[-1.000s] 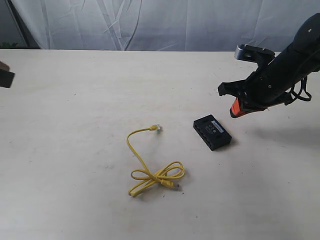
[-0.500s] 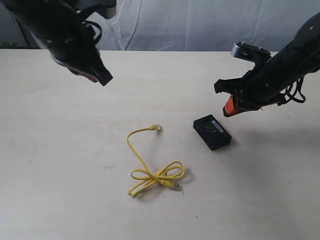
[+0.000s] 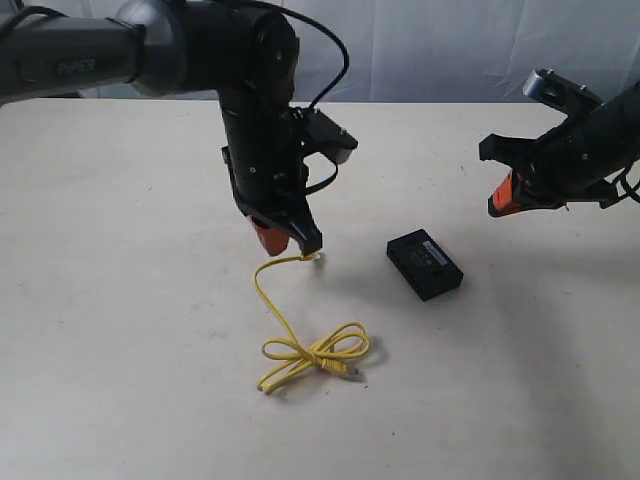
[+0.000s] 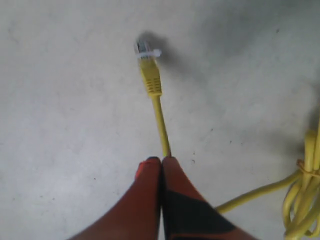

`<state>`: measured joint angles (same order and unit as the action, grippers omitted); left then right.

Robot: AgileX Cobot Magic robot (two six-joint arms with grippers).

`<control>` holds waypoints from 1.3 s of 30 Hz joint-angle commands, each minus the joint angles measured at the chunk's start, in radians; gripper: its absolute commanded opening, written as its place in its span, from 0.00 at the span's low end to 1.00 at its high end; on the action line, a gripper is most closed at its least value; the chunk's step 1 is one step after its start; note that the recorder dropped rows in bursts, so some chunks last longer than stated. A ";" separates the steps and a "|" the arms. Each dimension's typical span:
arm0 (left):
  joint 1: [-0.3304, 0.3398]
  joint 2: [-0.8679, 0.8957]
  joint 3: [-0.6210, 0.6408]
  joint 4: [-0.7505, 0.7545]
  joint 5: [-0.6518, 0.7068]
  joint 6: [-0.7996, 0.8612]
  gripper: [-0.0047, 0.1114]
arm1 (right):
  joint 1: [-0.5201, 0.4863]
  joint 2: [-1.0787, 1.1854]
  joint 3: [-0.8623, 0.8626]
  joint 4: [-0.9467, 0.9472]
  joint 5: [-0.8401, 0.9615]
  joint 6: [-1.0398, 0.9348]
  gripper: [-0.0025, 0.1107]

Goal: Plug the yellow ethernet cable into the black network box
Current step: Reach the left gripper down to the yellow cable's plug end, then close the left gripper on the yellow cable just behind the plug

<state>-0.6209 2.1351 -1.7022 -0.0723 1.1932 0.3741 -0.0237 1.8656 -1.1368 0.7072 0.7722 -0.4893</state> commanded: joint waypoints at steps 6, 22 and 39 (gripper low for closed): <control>-0.006 0.059 -0.007 -0.001 0.028 0.002 0.04 | -0.005 -0.007 0.004 -0.002 -0.001 -0.011 0.02; -0.006 0.137 -0.007 -0.005 -0.002 0.028 0.04 | -0.005 -0.007 0.004 -0.002 -0.005 -0.013 0.02; -0.007 0.133 -0.088 -0.043 0.028 0.030 0.04 | -0.005 -0.007 0.004 -0.006 -0.020 -0.013 0.02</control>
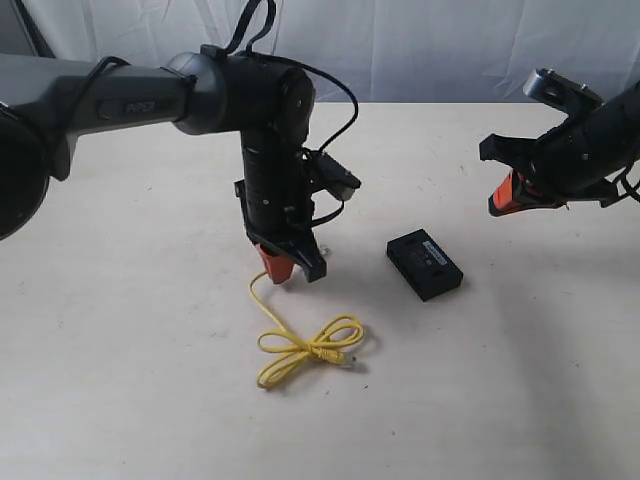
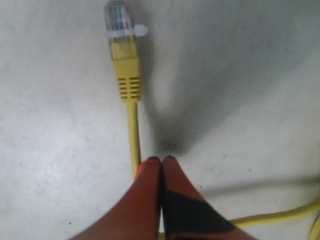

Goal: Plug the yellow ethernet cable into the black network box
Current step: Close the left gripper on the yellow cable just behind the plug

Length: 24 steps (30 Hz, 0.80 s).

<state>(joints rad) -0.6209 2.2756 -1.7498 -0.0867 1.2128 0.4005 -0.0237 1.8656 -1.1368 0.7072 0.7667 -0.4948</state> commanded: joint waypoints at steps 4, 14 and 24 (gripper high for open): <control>-0.010 -0.008 -0.085 -0.038 0.008 0.003 0.04 | -0.005 -0.007 0.004 -0.006 -0.015 -0.008 0.02; -0.038 -0.008 -0.168 0.034 0.008 -0.011 0.04 | -0.005 -0.007 0.004 -0.006 -0.021 -0.010 0.02; -0.119 0.005 -0.187 0.200 0.008 -0.032 0.04 | -0.005 -0.007 0.004 -0.047 -0.021 -0.005 0.02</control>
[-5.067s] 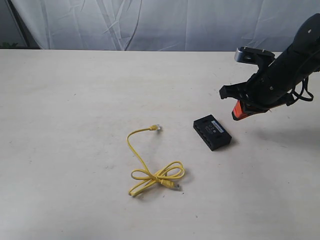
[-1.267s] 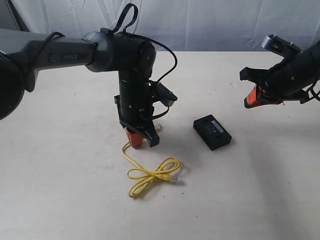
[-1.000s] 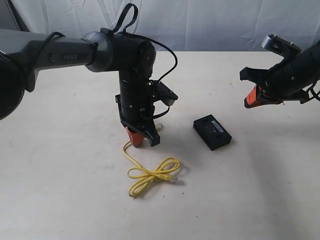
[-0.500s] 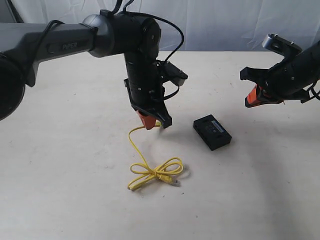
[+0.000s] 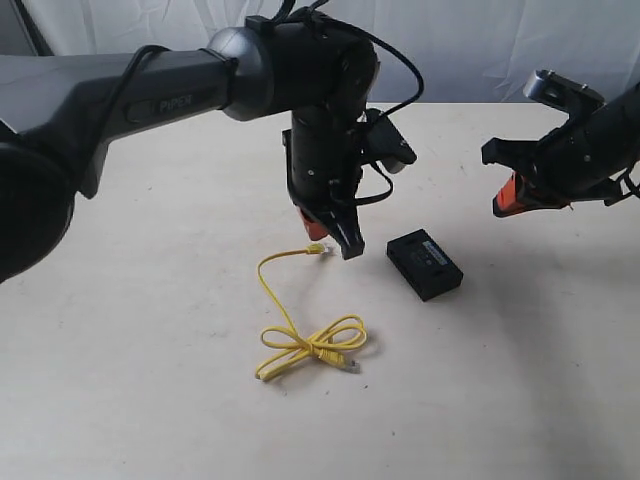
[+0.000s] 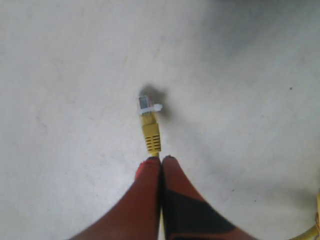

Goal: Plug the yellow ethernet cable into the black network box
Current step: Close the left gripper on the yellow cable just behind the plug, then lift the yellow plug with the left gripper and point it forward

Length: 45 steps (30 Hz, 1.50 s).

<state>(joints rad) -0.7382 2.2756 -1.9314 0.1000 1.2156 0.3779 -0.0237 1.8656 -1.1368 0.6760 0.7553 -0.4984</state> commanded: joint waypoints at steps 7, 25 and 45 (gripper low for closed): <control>0.000 0.028 -0.005 0.033 0.005 -0.009 0.04 | -0.005 -0.007 0.020 -0.016 -0.044 0.001 0.02; 0.000 0.058 -0.005 0.021 0.005 0.003 0.34 | -0.005 -0.007 0.035 -0.016 -0.060 0.001 0.02; 0.000 0.089 -0.005 0.071 0.005 0.026 0.32 | -0.005 -0.007 0.035 -0.016 -0.060 0.001 0.02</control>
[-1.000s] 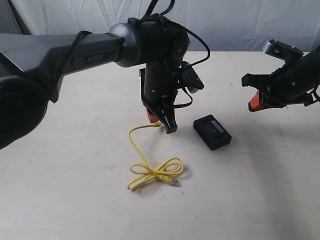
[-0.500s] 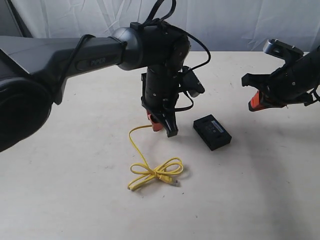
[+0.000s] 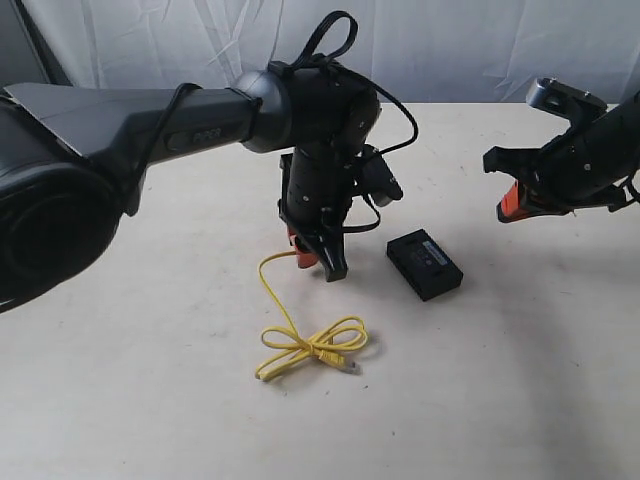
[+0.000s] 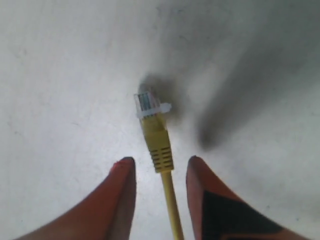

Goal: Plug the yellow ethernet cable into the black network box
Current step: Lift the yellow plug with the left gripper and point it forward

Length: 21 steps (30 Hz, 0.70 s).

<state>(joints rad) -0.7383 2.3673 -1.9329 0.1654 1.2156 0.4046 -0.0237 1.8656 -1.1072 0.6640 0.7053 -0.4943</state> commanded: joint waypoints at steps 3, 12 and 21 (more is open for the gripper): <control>0.000 -0.003 -0.004 0.007 0.005 0.000 0.29 | -0.005 -0.007 0.005 -0.004 -0.012 -0.003 0.02; 0.000 -0.026 -0.004 0.033 0.005 0.026 0.04 | -0.005 -0.007 0.005 -0.004 -0.016 -0.003 0.02; 0.045 -0.204 -0.004 -0.095 0.005 0.062 0.04 | -0.005 -0.007 0.005 0.000 0.046 -0.001 0.02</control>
<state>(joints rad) -0.7038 2.2049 -1.9329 0.1169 1.2156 0.4481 -0.0237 1.8656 -1.1072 0.6640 0.7303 -0.4943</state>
